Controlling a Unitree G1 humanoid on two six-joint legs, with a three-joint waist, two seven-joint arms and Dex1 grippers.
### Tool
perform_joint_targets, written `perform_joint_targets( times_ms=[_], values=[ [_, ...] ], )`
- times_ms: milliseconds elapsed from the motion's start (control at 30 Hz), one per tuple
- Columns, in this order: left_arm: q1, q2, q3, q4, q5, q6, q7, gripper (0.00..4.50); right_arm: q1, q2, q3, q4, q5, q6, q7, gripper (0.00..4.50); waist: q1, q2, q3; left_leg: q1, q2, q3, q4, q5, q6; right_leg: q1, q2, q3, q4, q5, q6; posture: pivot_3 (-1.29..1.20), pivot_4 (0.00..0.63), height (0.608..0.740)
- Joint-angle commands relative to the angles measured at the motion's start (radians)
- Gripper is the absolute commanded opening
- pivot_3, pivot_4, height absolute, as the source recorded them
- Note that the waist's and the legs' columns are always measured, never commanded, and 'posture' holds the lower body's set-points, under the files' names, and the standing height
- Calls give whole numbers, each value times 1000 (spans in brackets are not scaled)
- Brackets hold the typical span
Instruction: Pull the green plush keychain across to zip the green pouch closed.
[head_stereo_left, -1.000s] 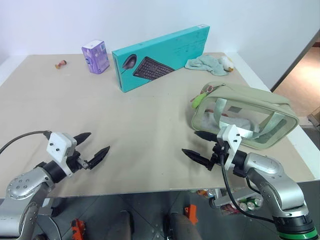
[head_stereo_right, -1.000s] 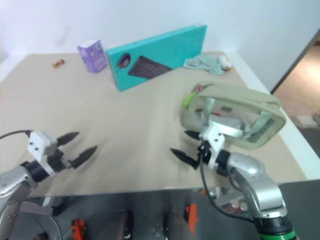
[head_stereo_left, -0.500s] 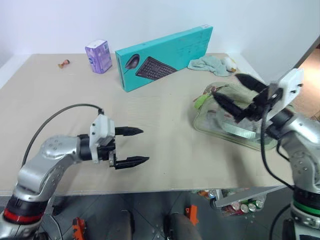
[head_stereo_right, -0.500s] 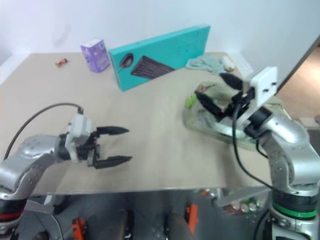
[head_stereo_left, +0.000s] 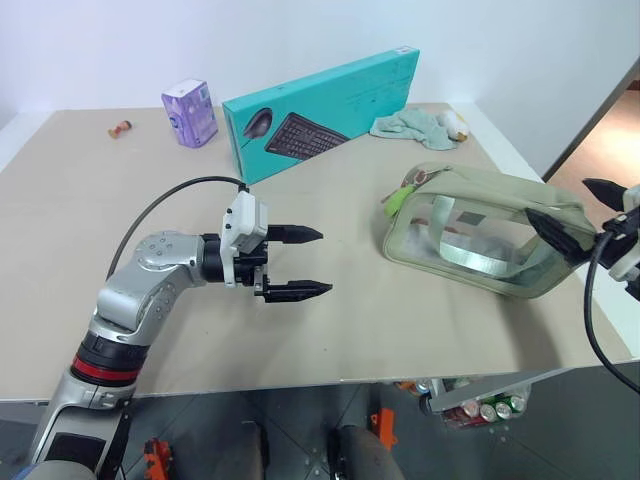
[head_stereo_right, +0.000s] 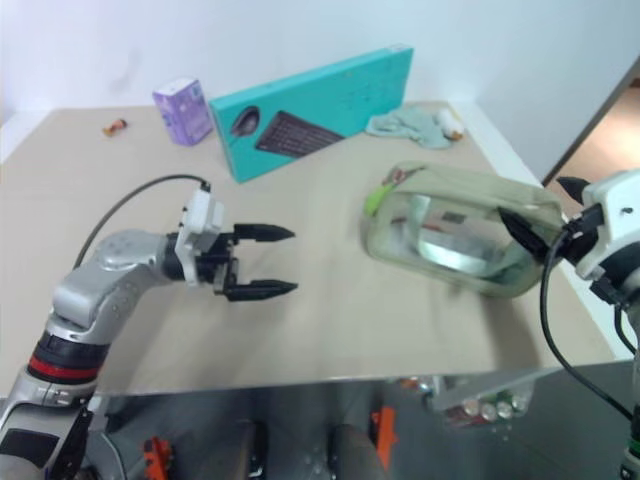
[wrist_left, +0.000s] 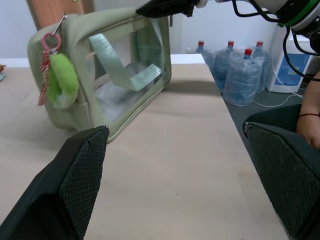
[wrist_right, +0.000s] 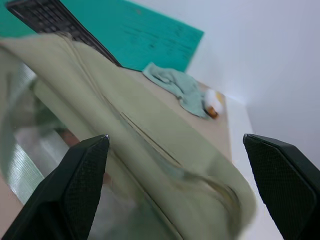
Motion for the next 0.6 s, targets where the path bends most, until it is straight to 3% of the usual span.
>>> perform_joint_targets(
  times_ms=[33, 533, 600],
  values=[
    [2, 6, 13, -41, 2, -12, 2, 4500, 10, -26, -45, 9, -2, -24, 14, 4458, 0, 0, 0, 0, 0, 0, 0, 0, 0, 0, 0, 0, 0, 1, 0, 0, 150, 740],
    [60, 18, 32, -115, 1, 21, 67, 4500, 1, -15, 6, 124, 25, 26, 47, 4458, 1, 0, 0, 0, -2, 3, 2, 1, 1, 0, 0, 8, 0, 3, 3, 0, 150, 740],
    [62, 20, 39, -115, -1, 23, 75, 4500, 1, -16, 8, 117, 28, 27, 54, 3595, 1, 0, 0, 0, -2, 3, 2, 1, 1, 0, 0, 8, 0, 3, 3, 0, 150, 740]
  ],
)
